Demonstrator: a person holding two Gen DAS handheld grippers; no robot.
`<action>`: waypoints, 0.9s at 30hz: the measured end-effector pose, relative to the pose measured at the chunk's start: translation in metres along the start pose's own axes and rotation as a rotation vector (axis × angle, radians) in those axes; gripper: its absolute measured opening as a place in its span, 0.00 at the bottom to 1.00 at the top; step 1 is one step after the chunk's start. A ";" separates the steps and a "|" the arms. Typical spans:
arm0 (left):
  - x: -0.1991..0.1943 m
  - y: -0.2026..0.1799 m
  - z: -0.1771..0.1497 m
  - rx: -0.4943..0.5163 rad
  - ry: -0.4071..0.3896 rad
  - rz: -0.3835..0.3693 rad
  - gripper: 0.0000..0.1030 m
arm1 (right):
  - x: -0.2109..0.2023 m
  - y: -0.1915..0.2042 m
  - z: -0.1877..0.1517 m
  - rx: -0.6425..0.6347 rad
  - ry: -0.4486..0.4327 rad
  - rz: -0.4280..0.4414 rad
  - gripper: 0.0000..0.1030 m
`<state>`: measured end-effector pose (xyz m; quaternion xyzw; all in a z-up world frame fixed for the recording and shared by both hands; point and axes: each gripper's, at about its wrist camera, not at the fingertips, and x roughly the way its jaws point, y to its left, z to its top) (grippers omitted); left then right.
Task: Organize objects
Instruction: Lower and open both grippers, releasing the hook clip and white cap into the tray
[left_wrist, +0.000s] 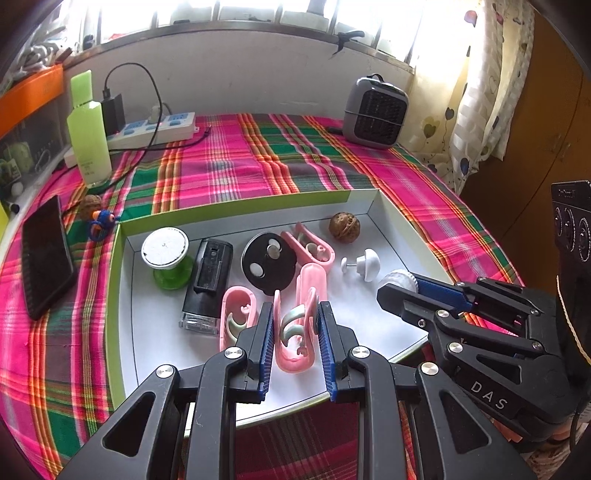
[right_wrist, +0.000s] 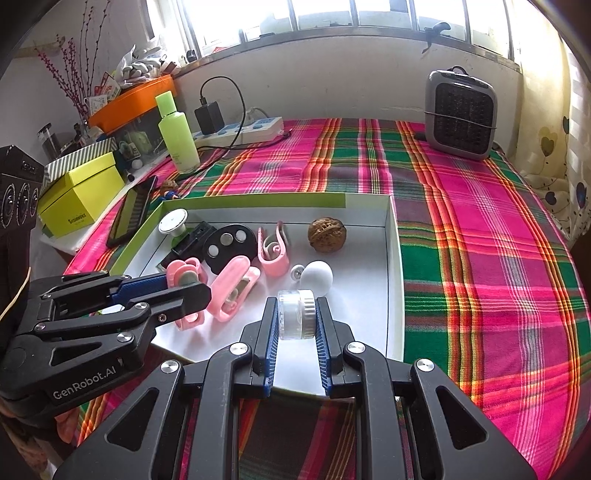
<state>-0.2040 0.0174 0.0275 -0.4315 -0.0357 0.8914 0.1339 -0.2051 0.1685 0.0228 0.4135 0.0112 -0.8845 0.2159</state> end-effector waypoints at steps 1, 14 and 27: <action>0.001 0.001 0.000 -0.002 0.002 0.001 0.20 | 0.001 0.000 0.000 -0.002 0.002 0.001 0.19; 0.008 0.003 0.004 -0.017 0.010 -0.003 0.20 | 0.011 -0.002 0.000 -0.016 0.029 -0.026 0.19; 0.012 0.005 0.007 -0.026 0.014 -0.011 0.21 | 0.014 -0.002 0.000 -0.025 0.032 -0.039 0.19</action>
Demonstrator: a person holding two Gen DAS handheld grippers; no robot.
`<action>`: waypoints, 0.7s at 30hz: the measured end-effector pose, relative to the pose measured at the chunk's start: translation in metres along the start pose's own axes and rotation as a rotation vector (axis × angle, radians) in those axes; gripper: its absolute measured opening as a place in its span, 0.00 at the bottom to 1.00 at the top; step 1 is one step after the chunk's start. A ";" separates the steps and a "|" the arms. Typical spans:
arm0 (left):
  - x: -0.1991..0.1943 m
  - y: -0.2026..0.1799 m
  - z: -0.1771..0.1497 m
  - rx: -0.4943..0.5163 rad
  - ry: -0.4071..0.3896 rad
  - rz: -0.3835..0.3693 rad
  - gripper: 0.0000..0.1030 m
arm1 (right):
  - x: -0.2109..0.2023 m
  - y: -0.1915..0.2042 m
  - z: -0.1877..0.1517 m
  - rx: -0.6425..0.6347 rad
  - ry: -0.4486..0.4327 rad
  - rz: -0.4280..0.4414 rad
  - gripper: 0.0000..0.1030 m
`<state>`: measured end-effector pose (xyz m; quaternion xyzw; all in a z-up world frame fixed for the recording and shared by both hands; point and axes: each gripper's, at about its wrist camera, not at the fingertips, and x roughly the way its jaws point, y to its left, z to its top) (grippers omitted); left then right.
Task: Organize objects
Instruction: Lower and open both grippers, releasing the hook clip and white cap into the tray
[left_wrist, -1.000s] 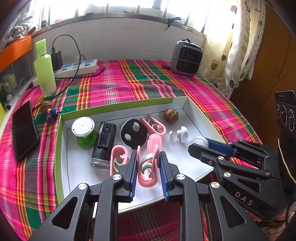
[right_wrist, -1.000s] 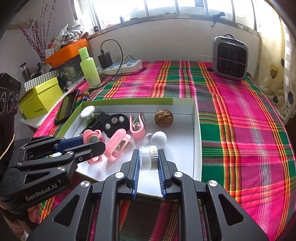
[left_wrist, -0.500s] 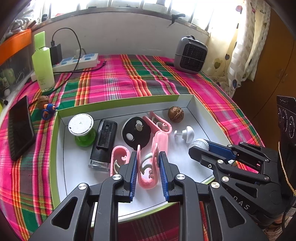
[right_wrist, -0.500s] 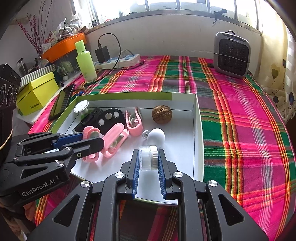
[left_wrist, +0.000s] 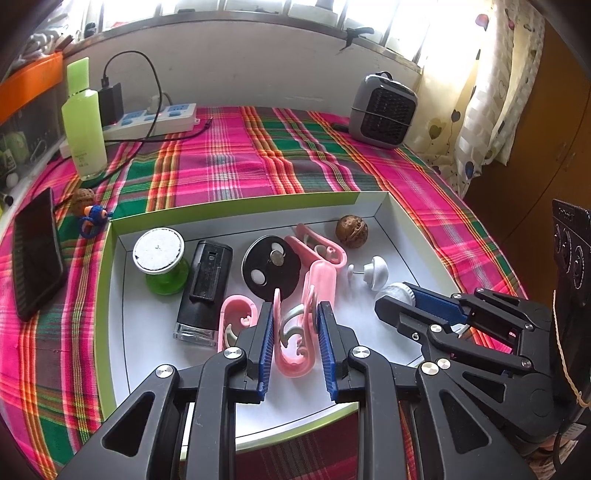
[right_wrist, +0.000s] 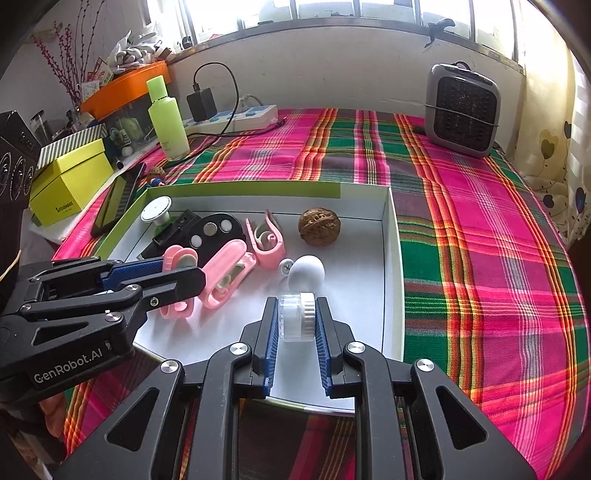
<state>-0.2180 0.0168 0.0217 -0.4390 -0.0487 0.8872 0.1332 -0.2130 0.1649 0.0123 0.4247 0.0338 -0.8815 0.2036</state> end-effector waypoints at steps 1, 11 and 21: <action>0.000 0.000 0.000 0.002 -0.001 0.003 0.21 | 0.000 0.000 0.000 -0.001 0.000 0.000 0.19; 0.001 -0.002 -0.001 0.007 -0.001 0.011 0.25 | 0.000 0.001 0.000 -0.006 0.002 -0.012 0.19; 0.001 -0.003 -0.001 0.010 0.003 0.015 0.30 | -0.001 0.002 0.000 -0.005 -0.003 -0.006 0.28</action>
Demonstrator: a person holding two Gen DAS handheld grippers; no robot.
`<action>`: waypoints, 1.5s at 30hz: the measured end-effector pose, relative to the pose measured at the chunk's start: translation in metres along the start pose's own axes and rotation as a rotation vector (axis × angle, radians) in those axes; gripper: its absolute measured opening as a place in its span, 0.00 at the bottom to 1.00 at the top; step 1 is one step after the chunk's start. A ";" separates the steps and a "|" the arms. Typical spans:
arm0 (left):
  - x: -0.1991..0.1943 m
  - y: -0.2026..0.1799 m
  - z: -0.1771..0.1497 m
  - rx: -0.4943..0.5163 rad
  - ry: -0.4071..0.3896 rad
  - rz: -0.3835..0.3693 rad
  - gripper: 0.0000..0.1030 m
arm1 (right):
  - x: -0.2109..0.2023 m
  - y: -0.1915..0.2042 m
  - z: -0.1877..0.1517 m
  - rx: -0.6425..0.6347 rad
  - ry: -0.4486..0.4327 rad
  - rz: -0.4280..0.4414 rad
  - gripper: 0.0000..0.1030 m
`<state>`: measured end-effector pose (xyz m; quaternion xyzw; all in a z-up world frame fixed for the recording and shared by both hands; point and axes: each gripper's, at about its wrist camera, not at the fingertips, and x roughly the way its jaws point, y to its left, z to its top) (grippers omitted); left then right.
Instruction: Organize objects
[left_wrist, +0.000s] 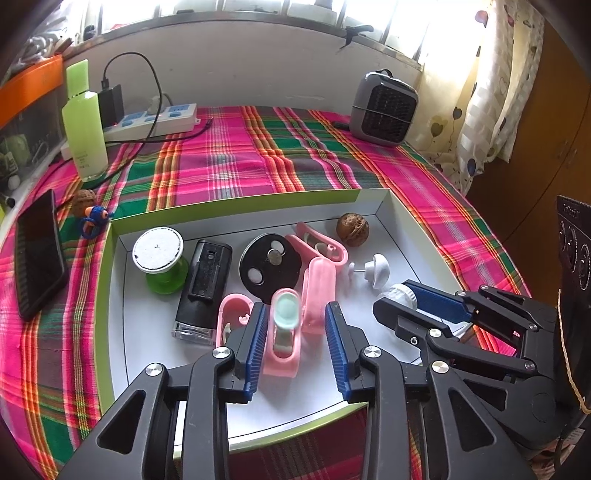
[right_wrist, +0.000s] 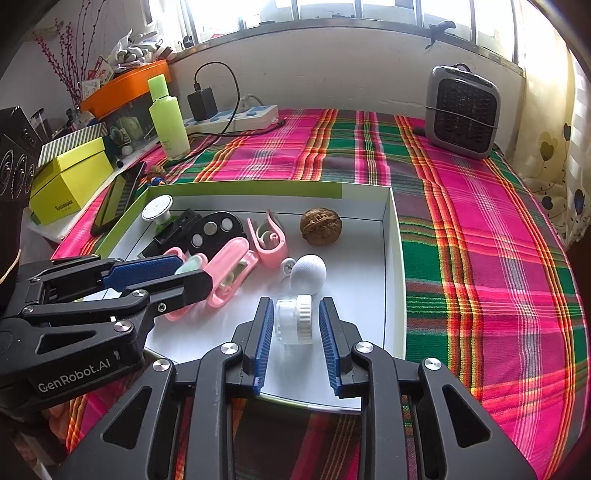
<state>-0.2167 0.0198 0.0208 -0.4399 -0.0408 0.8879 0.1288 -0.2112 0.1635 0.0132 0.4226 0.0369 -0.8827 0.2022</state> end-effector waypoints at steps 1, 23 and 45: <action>0.000 0.000 0.000 0.003 -0.001 0.001 0.30 | 0.000 -0.001 0.000 0.002 -0.002 0.002 0.28; -0.024 -0.006 -0.004 0.011 -0.044 0.035 0.37 | -0.018 0.003 -0.003 0.011 -0.038 -0.016 0.29; -0.072 -0.018 -0.045 0.000 -0.127 0.159 0.38 | -0.062 0.027 -0.029 -0.031 -0.101 -0.030 0.29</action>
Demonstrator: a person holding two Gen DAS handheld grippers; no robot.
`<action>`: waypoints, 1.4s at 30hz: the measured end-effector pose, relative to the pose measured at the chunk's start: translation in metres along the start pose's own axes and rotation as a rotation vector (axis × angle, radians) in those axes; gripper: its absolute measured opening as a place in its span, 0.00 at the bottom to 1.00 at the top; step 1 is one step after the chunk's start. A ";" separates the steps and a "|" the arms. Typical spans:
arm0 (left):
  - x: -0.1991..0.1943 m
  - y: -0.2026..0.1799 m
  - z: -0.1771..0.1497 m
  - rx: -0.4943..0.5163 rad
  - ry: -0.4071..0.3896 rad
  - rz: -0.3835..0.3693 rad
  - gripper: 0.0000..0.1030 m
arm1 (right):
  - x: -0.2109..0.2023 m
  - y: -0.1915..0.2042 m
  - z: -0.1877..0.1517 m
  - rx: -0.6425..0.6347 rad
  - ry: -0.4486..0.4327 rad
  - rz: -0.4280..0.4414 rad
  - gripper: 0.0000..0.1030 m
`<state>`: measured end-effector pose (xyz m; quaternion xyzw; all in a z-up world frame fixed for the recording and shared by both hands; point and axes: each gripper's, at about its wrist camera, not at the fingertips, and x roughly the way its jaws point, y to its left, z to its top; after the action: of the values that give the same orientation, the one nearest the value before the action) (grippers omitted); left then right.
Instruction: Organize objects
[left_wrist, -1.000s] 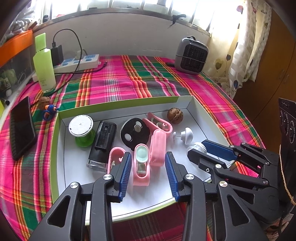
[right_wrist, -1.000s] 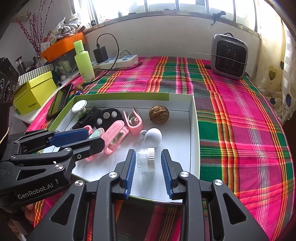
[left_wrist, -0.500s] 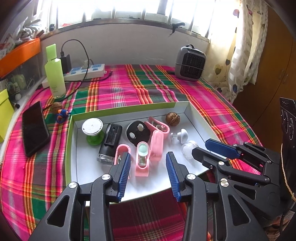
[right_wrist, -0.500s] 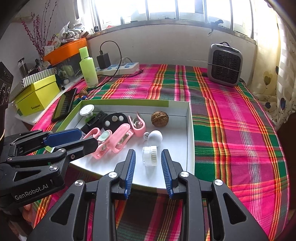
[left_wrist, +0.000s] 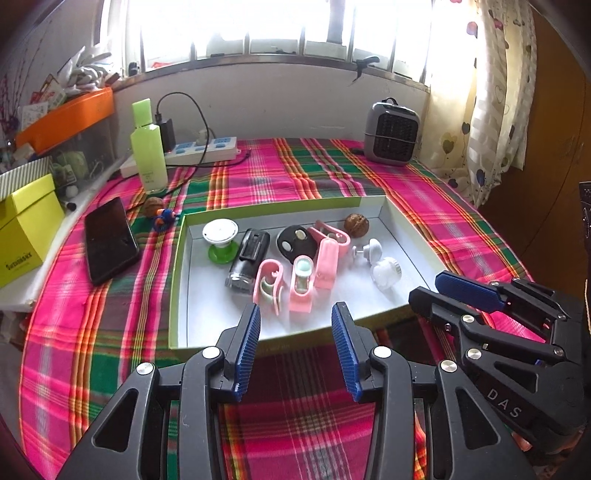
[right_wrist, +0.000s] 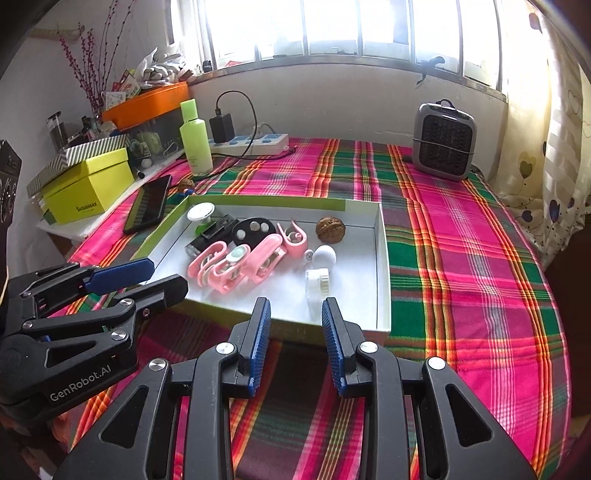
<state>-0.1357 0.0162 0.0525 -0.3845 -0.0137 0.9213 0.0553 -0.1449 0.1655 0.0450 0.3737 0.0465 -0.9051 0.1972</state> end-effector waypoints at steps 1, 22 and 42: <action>-0.002 0.000 -0.002 -0.004 -0.003 0.003 0.38 | -0.002 0.001 -0.002 -0.001 -0.002 0.002 0.29; -0.001 0.009 -0.062 -0.084 0.080 0.097 0.41 | -0.002 0.005 -0.053 0.071 0.087 -0.011 0.54; 0.004 0.002 -0.066 -0.052 0.093 0.123 0.52 | 0.000 0.010 -0.061 0.046 0.128 -0.114 0.55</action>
<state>-0.0919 0.0135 0.0028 -0.4283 -0.0114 0.9035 -0.0106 -0.1006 0.1709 0.0017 0.4319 0.0592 -0.8900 0.1336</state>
